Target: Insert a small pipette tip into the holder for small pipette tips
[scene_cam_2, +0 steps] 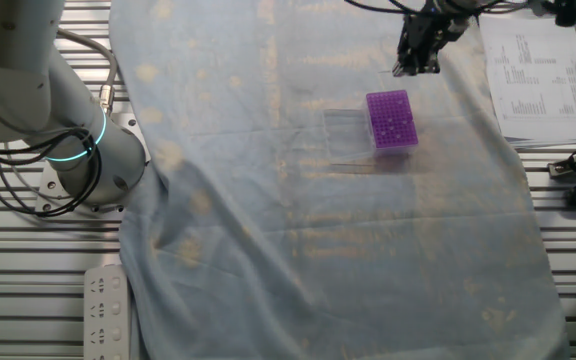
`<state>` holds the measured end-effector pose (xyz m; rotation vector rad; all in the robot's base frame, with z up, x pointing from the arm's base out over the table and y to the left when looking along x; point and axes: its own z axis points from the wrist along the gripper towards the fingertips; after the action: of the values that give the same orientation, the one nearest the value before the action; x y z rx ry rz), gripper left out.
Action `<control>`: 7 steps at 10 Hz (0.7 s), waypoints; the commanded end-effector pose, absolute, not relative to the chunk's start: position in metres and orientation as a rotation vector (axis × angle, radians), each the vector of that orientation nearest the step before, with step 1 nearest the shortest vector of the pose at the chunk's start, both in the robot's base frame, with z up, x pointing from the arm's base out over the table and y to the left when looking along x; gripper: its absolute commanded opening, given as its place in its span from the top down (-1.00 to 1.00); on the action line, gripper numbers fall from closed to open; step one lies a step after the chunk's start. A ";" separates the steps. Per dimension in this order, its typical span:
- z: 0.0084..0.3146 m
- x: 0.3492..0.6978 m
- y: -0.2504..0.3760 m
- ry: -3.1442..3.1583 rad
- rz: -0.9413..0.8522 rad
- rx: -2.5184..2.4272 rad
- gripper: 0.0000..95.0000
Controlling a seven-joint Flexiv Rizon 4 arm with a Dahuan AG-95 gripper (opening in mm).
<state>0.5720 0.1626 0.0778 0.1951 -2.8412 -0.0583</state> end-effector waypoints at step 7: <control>0.075 0.574 0.164 -2.815 -0.062 0.294 1.00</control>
<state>0.5720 0.1629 0.0757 0.2866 -2.8192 -0.0617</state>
